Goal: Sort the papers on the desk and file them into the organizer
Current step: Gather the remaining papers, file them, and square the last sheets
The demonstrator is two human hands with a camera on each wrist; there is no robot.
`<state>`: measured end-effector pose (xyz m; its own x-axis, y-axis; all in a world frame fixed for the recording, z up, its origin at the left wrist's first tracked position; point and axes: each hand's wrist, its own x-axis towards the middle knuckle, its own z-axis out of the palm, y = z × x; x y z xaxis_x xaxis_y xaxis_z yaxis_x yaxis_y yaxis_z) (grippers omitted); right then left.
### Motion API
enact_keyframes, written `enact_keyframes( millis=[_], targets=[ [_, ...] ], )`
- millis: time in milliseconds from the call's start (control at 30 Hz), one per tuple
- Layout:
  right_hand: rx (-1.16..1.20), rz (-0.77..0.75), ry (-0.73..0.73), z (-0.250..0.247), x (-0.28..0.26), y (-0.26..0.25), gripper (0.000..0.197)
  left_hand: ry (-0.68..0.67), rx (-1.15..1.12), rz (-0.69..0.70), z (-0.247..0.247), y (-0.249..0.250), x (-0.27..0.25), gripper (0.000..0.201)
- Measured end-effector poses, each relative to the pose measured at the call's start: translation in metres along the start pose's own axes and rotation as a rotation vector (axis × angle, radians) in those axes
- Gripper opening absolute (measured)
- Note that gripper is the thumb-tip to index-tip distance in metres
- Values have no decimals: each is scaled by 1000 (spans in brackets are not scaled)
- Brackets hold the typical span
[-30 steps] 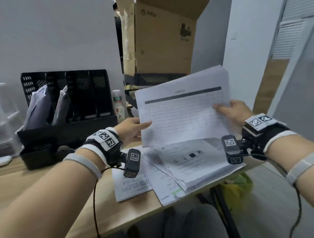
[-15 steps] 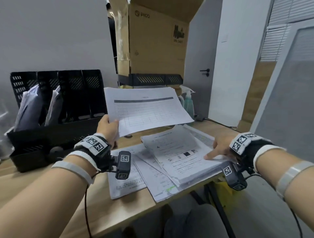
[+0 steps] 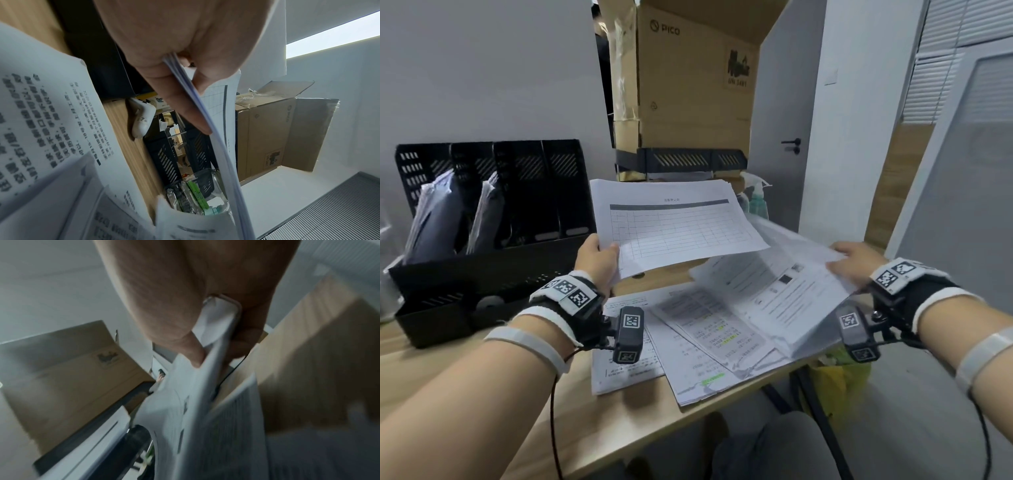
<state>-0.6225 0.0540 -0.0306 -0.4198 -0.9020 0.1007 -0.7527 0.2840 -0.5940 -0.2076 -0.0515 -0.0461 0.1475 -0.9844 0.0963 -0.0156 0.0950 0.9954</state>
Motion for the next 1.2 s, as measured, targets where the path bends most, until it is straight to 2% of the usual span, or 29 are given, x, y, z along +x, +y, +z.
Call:
enact_keyframes(
  millis=[133, 233, 300, 467, 600, 667, 700, 767, 833, 900, 967, 1067, 1200],
  targets=[
    [197, 139, 193, -31, 4, 29, 32, 5, -20, -19, 6, -1, -1, 20],
    [76, 216, 252, -44, 4, 50, 37, -10, -29, -42, 12, -5, -2, 21],
    [24, 251, 265, -45, 3, 61, 37, -19, -5, -46, 16, -8, -3, 26],
    [-123, 329, 141, -32, 2, 73, 32, -38, 52, -42, 28, -7, -7, 32],
    [-208, 396, 202, -19, 2, 59, 35, -51, 70, -14, 27, -5, -8, 26],
    [-335, 347, 218, -16, -4, 43, 36, -56, 87, -14, 25, -5, -7, 24],
    [-362, 265, 221, -15, -9, 33, 36, -62, 93, -17, 25, -6, -7, 24],
    [-272, 50, 135, -10, -18, 9, 23, -79, 87, -21, 25, -6, -8, 24],
    [-178, -173, -144, 0, -31, -13, 19, -87, 77, -46, 25, -6, -9, 28],
    [-211, -289, -482, 12, -47, -33, 30, -91, 65, -79, 23, -8, -8, 29],
    [-294, -336, -675, 24, -57, -50, 39, -92, 54, -102, 19, -7, -10, 33],
    [-397, -373, -760, 43, -65, -65, 59, -105, 40, -129, 11, -8, -11, 37],
    [-546, -464, -730, 58, -69, -69, 84, -122, 66, -153, 2, -12, -14, 39]
  ],
)
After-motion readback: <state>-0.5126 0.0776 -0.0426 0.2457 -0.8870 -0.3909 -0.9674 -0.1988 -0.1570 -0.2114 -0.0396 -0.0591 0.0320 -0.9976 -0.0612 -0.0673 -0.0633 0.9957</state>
